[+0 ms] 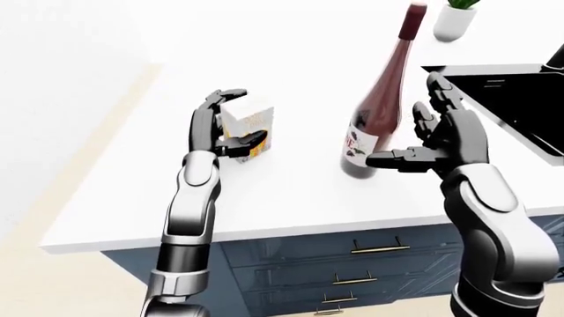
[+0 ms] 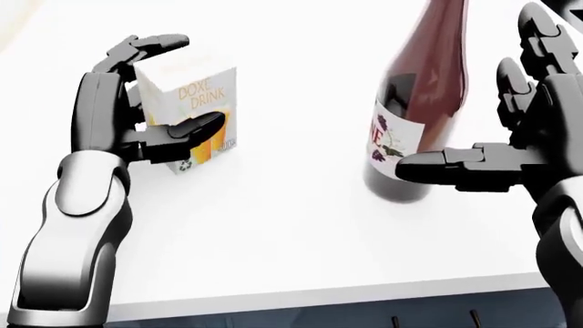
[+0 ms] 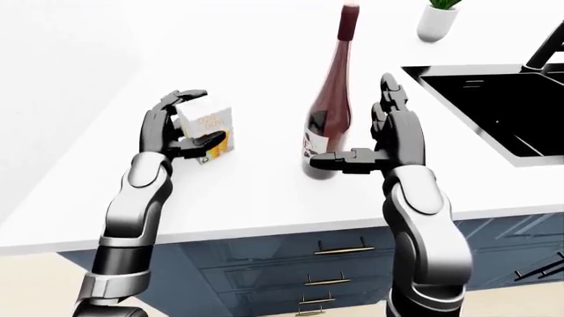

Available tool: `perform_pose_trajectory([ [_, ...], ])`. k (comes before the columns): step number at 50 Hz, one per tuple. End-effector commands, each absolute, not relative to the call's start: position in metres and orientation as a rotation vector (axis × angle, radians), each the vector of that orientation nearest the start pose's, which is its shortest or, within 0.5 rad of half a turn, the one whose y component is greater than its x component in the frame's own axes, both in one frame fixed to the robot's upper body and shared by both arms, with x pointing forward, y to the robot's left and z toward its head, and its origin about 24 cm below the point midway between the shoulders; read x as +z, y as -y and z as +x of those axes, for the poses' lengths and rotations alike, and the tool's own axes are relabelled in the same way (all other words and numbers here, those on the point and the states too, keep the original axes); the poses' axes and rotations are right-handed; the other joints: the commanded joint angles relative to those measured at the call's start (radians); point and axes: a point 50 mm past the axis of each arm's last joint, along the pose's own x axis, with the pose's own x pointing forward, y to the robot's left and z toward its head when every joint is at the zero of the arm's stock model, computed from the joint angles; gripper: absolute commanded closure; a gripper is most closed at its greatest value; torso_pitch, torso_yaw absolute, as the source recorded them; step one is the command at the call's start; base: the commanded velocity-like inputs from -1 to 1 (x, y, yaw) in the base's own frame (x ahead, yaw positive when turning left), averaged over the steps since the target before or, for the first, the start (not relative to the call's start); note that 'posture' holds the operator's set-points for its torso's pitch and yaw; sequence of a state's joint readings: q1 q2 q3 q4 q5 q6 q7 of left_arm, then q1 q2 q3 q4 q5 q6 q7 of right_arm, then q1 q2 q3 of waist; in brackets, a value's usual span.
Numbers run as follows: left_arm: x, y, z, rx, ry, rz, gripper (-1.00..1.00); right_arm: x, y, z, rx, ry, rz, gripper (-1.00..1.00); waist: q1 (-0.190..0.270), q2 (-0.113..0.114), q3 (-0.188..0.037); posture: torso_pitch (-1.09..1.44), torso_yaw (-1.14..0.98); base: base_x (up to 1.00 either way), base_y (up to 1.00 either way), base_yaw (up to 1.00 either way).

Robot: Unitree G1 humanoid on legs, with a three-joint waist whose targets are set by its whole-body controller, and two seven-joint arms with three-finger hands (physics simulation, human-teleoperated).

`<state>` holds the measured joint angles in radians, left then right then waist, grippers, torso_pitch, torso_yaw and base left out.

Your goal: Move the drinks to the dining counter.

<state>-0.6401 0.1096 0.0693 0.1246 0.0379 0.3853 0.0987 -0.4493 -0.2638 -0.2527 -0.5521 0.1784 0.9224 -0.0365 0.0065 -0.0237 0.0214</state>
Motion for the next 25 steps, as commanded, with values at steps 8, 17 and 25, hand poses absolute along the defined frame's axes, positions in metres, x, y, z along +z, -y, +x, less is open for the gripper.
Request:
perform_pose_trajectory([
  [8,0.199,-0.144,0.349,0.057,0.24,0.122,-0.44,0.228,0.201,0.272,-0.102,0.2,-0.072,-1.0,0.0,-0.002,-0.025,0.0,0.0,0.0,0.0,0.0],
  [17,0.207,-0.147,0.343,0.058,0.257,0.122,-0.69,0.231,0.204,0.267,-0.105,0.206,-0.074,-1.0,0.0,-0.002,-0.023,0.0,0.0,0.0,0.0,0.0],
  [25,0.215,-0.159,0.332,0.078,0.27,0.115,-0.95,0.233,0.212,0.26,-0.12,0.212,-0.071,-1.0,0.0,-0.002,-0.021,0.0,0.0,0.0,0.0,0.0],
])
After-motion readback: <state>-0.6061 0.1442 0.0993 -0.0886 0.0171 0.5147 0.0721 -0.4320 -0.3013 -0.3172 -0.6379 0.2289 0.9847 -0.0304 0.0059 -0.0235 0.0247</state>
